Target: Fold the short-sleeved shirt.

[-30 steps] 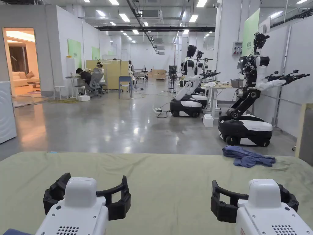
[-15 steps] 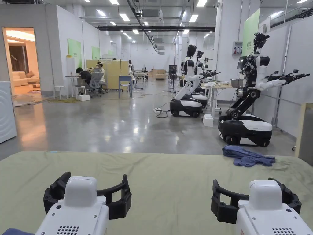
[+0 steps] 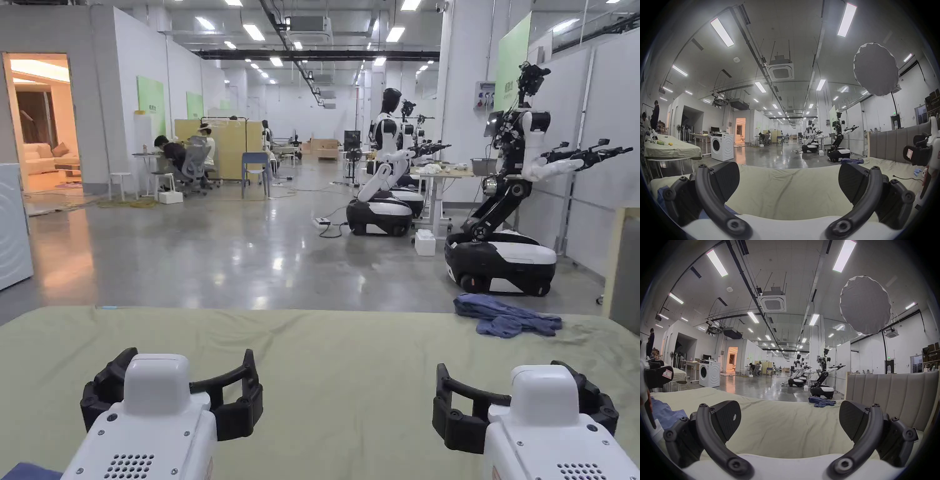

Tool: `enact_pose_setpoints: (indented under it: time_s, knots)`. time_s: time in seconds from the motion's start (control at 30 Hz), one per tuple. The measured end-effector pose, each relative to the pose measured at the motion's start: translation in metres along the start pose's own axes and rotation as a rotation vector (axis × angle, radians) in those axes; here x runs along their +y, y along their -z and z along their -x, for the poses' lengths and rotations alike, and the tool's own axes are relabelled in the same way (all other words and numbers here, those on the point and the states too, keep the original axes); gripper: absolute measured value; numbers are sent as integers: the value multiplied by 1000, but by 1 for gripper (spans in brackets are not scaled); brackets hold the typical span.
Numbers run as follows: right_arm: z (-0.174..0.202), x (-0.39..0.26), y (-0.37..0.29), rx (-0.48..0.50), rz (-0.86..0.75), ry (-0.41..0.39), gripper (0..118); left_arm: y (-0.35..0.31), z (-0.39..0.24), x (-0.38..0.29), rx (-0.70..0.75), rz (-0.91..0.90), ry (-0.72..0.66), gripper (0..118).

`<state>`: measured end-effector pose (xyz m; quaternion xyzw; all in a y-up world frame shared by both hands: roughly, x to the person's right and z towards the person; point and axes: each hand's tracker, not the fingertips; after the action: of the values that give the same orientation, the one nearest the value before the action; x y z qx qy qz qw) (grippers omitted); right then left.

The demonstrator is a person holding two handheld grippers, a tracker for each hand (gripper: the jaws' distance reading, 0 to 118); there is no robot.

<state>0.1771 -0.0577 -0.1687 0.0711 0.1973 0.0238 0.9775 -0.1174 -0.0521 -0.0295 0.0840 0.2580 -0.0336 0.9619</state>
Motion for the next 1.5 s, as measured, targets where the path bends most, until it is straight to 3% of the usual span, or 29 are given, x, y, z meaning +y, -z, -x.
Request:
enact_pose_setpoints:
  time_s: [0.2, 0.23, 0.27, 0.3, 0.33, 0.37, 0.47, 0.73, 0.87, 1.03, 1.27, 1.37, 1.5]
  knots:
    - [2, 0, -1, -5, -5, 3, 118, 0, 0, -1, 25, 31, 19, 118]
    - [2, 0, -2, -6, -9, 4, 106, -1, -2, -3, 21, 29, 37, 118]
    - [3, 1, -3, -12, -15, 5, 74, -3, -4, -4, 23, 17, 60, 109]
    - [4, 1, -2, -48, -21, -8, 29, -5, -7, -5, 39, 2, 83, 78]
    - [5, 0, 0, -89, -27, -22, 9, -4, -9, -6, 60, -2, 94, 18]
    - [5, -1, 0, -93, -32, -20, 9, -3, -11, -8, 72, -2, 87, 0]
    - [1, 1, 0, -65, -1, 6, 5, -6, -6, -7, -7, -1, 3, 0]
    - [-11, 2, -8, -115, 1, -1, 2, -4, -26, -9, -21, -12, 22, 0]
    - [1, 6, -6, -56, 1, -10, 2, -6, -18, -6, -26, 5, 31, 0]
    - [75, 12, 10, 135, -18, 41, 2, -31, 52, 11, 130, 10, 59, 0]
    - [215, 9, 9, 446, -21, 66, 2, -108, 208, 22, 547, 126, 87, 0]
    - [248, 7, 4, 523, -8, 87, 2, -132, 241, 17, 612, 202, 99, 0]
    - [259, 2, 4, 537, 7, 74, 2, -132, 259, 2, 561, 316, 76, 0]
